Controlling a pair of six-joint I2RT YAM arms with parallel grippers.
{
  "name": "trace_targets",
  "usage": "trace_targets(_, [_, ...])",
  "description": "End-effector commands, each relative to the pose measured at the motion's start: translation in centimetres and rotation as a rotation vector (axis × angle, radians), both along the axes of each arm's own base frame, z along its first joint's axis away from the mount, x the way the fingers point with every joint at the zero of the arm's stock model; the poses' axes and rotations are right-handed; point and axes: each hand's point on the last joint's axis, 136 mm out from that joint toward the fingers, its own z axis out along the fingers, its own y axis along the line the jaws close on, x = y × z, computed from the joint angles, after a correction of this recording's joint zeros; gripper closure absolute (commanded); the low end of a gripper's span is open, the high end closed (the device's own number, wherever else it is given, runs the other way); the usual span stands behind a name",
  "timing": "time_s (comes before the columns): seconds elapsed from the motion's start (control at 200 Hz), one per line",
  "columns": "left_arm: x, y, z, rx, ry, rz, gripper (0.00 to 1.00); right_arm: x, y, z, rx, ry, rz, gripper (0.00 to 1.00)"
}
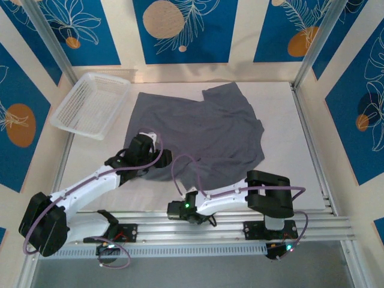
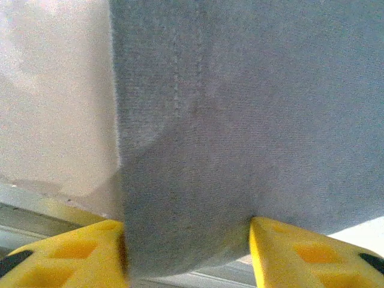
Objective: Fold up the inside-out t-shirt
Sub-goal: Flatten out the T-shirt at the center of the table.
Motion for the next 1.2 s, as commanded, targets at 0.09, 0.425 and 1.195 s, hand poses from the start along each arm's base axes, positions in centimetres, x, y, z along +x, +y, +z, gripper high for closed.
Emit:
trace_targets(0.09, [0.2,0.8,-0.2,0.004,0.001,0.039,0.49,-0.7,-1.4,-0.4,-0.027,0.027,0.003,0.43])
trace_targets(0.425, [0.2,1.2,-0.8,0.027,0.028,0.060,0.48,-0.5,-1.0,2.3,0.044,0.021,0.018,0.79])
trace_targets(1.195, [-0.2,13.0,-7.9,0.503,0.394,0.426,0.51,9.6,-5.5,8.3,0.627,-0.025,-0.305,1.00])
